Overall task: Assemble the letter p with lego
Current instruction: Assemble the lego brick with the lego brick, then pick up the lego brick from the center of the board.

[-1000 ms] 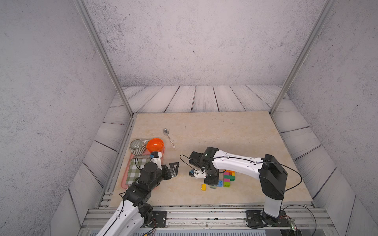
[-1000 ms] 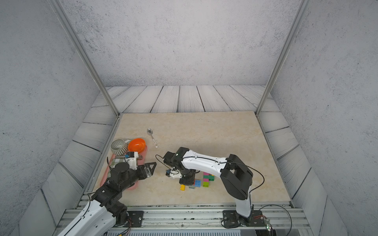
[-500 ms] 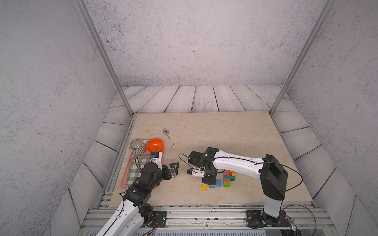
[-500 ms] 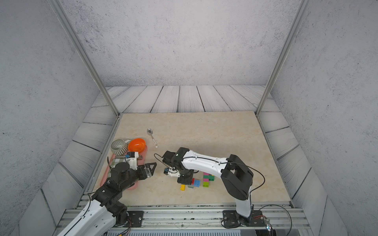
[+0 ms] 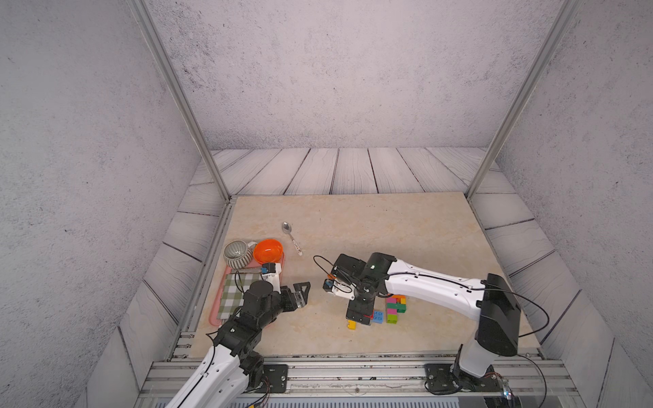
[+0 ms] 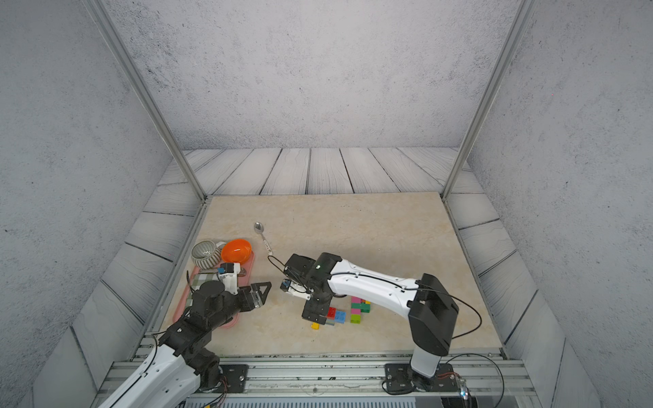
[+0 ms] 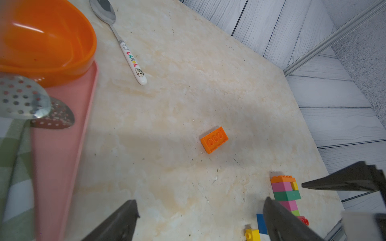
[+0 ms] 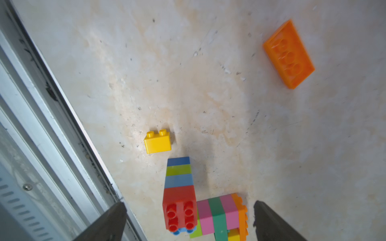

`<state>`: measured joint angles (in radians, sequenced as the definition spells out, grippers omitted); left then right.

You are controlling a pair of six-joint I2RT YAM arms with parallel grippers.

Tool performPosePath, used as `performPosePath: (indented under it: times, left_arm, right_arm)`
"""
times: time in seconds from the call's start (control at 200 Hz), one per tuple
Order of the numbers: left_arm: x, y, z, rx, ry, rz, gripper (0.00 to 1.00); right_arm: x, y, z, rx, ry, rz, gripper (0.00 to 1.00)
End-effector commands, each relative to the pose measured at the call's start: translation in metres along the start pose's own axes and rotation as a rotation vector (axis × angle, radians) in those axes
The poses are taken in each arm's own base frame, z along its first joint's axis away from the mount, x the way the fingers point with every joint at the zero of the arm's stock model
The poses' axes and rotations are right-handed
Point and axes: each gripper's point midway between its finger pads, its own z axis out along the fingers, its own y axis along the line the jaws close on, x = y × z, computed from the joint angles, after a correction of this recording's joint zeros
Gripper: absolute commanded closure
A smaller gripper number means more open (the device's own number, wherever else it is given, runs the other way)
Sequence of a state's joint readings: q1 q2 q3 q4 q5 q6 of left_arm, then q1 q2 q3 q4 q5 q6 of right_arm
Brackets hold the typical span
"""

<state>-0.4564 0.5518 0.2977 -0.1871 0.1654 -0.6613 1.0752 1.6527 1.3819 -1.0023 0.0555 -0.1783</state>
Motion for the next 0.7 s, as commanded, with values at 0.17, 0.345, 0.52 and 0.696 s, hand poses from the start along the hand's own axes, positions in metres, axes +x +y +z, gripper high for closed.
performPosePath:
  times: [0.17, 0.345, 0.52, 0.696]
  left_arm:
    - [0.046, -0.013, 0.003, -0.049, 0.244, 0.030, 0.01]
    - [0.082, -0.033, 0.012, -0.061, 0.469, -0.050, 0.02]
    - [0.110, -0.053, 0.028, -0.091, 0.621, -0.454, 0.02]
    - [0.114, -0.067, 0.020, -0.283, 0.711, -0.669, 0.02]
  right_arm:
    - [0.004, -0.048, -0.052, 0.111, -0.324, 0.501, 0.01]
    - [0.031, -0.067, -0.055, 0.069, -0.304, 0.702, 0.01]
    - [0.047, -0.078, -0.061, 0.129, -0.375, 0.751, 0.01]
    - [0.058, -0.084, -0.071, 0.146, -0.453, 0.784, 0.01]
